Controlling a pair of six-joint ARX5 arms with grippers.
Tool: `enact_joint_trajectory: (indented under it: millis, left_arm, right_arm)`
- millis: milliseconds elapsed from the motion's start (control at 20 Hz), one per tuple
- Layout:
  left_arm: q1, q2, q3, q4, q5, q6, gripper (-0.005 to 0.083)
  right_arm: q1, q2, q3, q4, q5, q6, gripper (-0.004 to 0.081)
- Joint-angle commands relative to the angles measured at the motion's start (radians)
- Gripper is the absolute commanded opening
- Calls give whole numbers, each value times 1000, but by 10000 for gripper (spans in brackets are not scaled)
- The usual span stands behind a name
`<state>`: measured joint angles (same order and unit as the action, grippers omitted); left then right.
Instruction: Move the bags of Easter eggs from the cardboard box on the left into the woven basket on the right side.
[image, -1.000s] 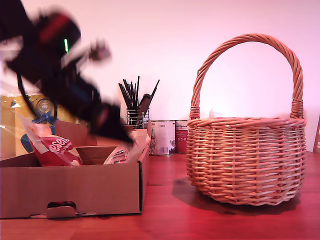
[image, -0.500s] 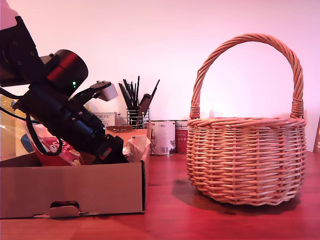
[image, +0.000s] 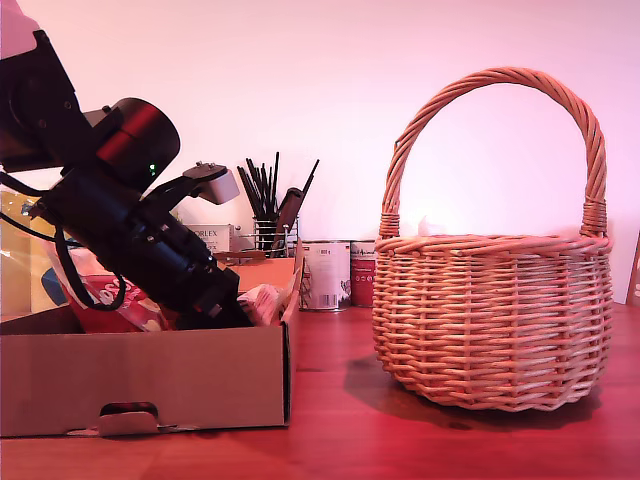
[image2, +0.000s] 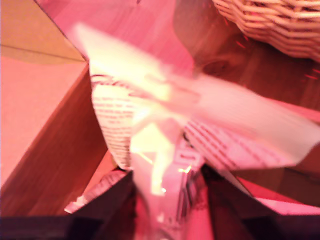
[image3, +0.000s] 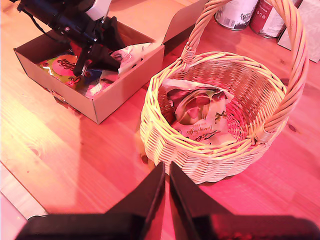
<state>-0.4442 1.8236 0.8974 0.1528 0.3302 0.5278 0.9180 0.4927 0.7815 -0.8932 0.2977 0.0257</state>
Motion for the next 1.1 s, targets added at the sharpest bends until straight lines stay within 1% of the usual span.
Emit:
enact_joint_trajectory:
  millis: [0,100,200,300,400,550,650,700,850,900,1050]
  left_arm:
    - [-3,-15,-26,-48,-6,3,230]
    - [-3,-72,-26,-82,-6,3,218]
    - [-3,-140,-26,-109,-5,-5,175]
    - [-3,-205,-26,-130,1,-5,175]
    - [-3,-268,-26,-137,33,-46,175]
    - [-20,-333,-26,-123,214,-153,175]
    - [-69,-339,-26,-72,325,-232,175]
    - [-103,-338,-26,-55,353,-254,175]
    - [-227,-337,-26,8,350,-267,175]
    - [-267,-337,-26,54,328,-282,175]
    - [-357,-321,-26,175,211,-304,176]
  right_arm:
    - [5,0,-15,6,1,0,-13]
    - [5,0,-15,7,1,0,-13]
    - [5,0,-15,6,1,0,-13]
    - [5,0,-15,6,1,0,-13]
    - [5,0,-15,6,1,0,-13]
    - [5,0,-15,6,2,0,-13]
    - [5,0,-15,6,2,0,-13]
    - [5,0,-15,6,5,0,-13]
    - [5,0,-15,6,10,0,-13]
    - [5,0,-15,6,10,0,-13]
    - [5,0,-15,6,14,0,-13]
